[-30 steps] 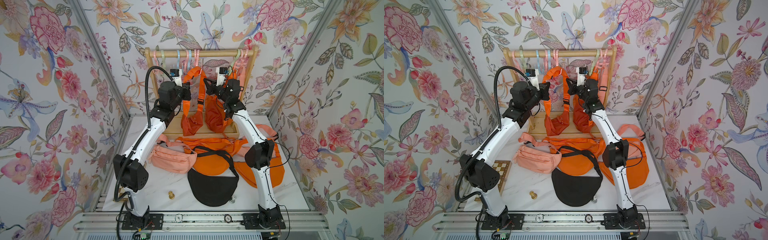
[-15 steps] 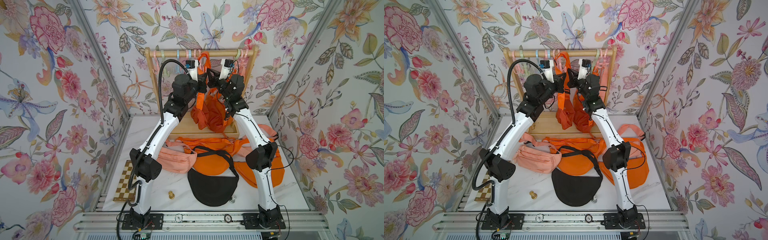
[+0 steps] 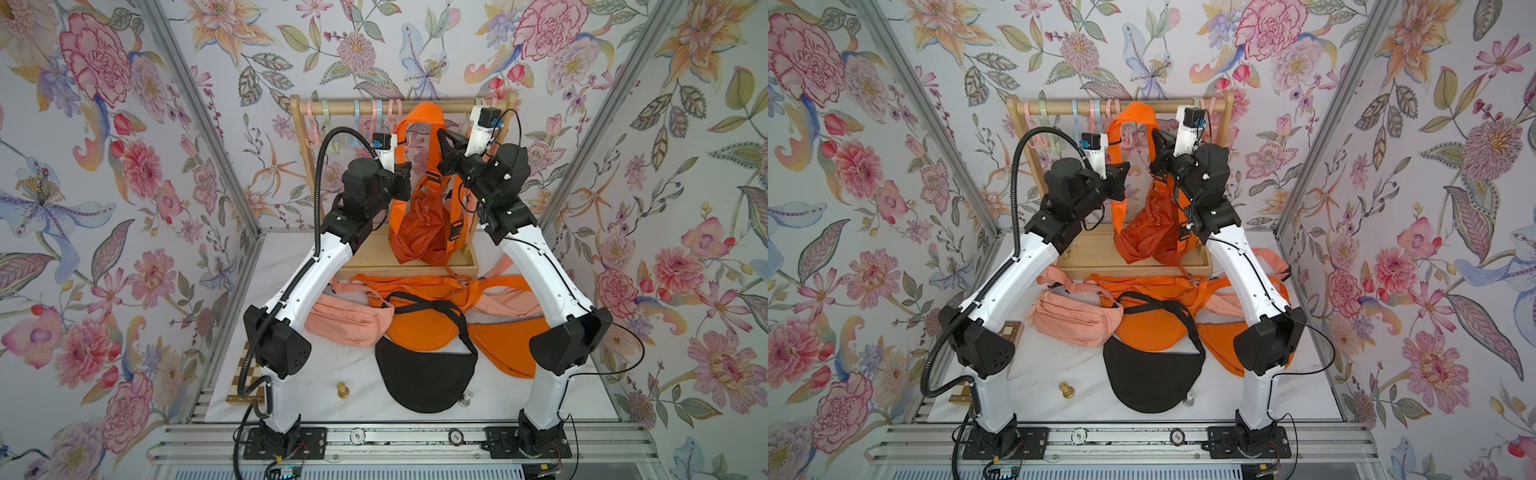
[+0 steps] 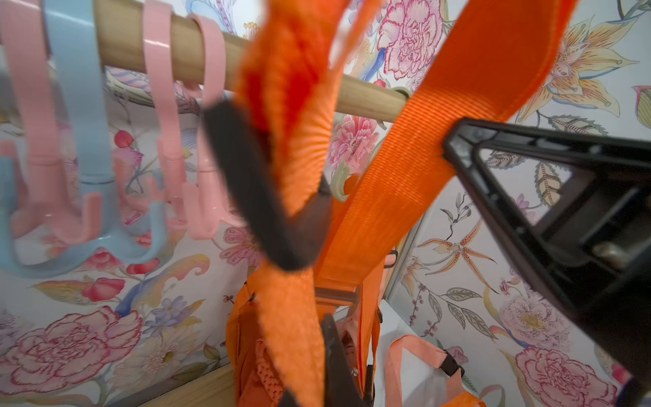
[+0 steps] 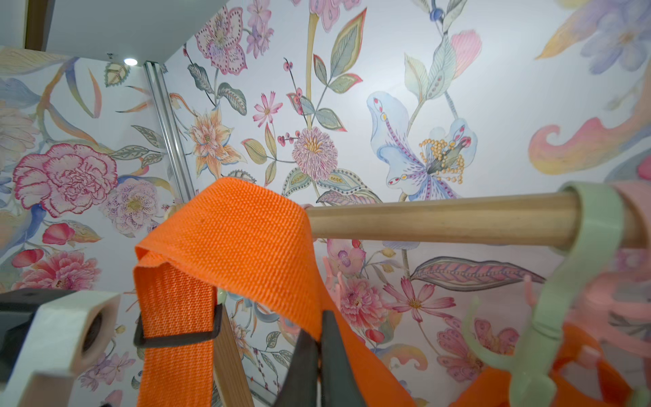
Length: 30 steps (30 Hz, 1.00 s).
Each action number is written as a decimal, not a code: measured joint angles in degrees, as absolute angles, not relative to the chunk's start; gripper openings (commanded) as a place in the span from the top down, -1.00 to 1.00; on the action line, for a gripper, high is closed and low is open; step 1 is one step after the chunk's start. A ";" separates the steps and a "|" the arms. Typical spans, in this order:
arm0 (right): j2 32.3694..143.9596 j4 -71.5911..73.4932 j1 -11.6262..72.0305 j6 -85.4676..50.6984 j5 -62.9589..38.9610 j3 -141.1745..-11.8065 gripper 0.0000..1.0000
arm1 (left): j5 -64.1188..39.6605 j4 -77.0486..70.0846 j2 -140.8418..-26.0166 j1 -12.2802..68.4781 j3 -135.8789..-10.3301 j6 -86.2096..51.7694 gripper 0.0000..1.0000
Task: Take the bag off the hook
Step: Pick up the bag from the hook, then place the bag inside the bag.
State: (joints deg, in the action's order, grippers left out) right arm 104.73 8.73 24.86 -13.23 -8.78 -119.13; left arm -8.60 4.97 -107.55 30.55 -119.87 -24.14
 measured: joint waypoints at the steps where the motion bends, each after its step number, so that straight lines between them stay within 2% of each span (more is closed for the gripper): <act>1: 101.62 8.86 25.47 -12.60 -8.21 -115.72 1.00 | -7.88 5.04 -105.10 30.41 -117.51 -23.77 1.00; 7: 86.76 8.78 31.42 -9.58 -5.72 -100.44 1.00 | -1.13 4.80 -86.96 29.04 -102.98 -21.82 1.00; 14: 77.47 3.75 47.03 -3.33 -3.29 -92.71 1.00 | 5.02 4.95 -68.49 22.59 -89.67 -20.12 1.00; 24: 77.03 -4.34 59.79 -1.91 -0.78 -89.71 1.00 | 5.37 7.66 -62.54 15.33 -79.44 -20.08 1.00; 30: 78.89 -6.31 61.30 -3.29 -0.34 -88.75 1.00 | 5.39 8.47 -60.40 12.60 -75.09 -20.43 1.00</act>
